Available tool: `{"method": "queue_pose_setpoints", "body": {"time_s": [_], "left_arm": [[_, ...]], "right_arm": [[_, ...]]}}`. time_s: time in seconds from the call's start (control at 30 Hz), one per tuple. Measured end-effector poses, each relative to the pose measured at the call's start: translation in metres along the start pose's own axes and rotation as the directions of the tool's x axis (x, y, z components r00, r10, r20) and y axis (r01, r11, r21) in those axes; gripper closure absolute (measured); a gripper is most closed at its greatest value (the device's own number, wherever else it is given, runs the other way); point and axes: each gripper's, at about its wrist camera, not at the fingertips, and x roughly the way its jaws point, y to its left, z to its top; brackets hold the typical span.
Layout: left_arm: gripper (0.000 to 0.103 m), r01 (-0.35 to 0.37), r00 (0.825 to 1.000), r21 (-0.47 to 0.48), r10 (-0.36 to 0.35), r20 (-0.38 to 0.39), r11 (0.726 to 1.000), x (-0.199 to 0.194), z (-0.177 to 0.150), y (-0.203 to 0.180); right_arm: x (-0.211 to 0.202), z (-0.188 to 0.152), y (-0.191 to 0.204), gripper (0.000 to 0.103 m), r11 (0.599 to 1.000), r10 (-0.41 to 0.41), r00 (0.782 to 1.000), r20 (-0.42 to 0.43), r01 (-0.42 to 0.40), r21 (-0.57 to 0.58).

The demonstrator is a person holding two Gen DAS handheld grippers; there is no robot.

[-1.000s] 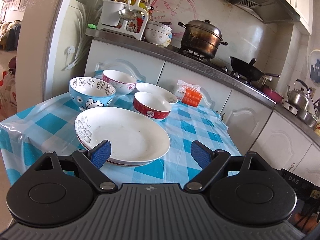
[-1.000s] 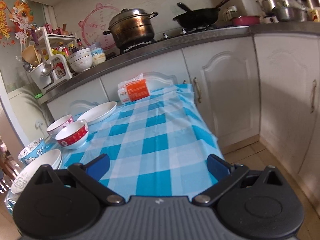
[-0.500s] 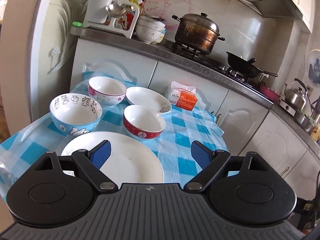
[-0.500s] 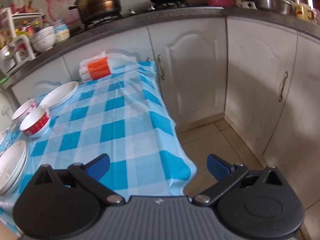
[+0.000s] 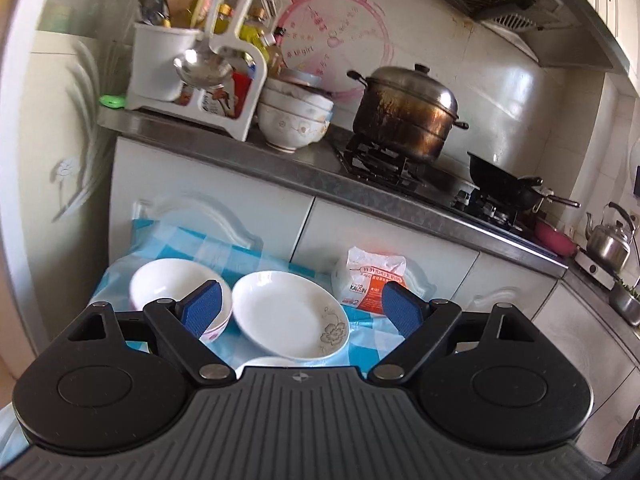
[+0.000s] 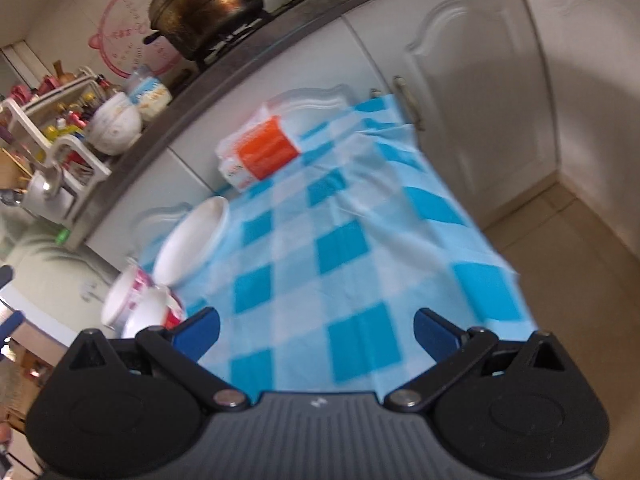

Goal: Organize plates and bowls

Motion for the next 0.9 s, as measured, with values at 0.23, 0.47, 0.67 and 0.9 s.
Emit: {"method": "queue_pose_setpoints", "body": {"time_s": [0.23,0.47,0.67,0.9], "left_arm": [[0.0,-0.045,0.996,-0.002,0.044,-0.082,0.999,0.083,0.01,0.0],[0.0,-0.033,0.987,-0.066,0.022,-0.161,0.997,0.159,0.019,0.013],[0.0,-0.034,0.971,-0.053,0.02,-0.238,0.998,0.204,0.025,0.018],[0.0,-0.063,0.948,-0.069,0.038,-0.315,0.996,0.241,0.026,0.023]], "right_arm": [[0.062,0.036,0.022,0.001,0.991,0.086,0.994,0.065,-0.079,-0.109],[0.122,0.061,0.03,0.001,0.983,0.183,0.983,0.018,-0.182,-0.02],[0.165,0.069,0.04,0.001,0.953,0.302,0.953,-0.016,-0.301,0.027],[0.2,0.071,0.052,0.016,0.918,0.396,0.916,-0.065,-0.392,0.068]]}}
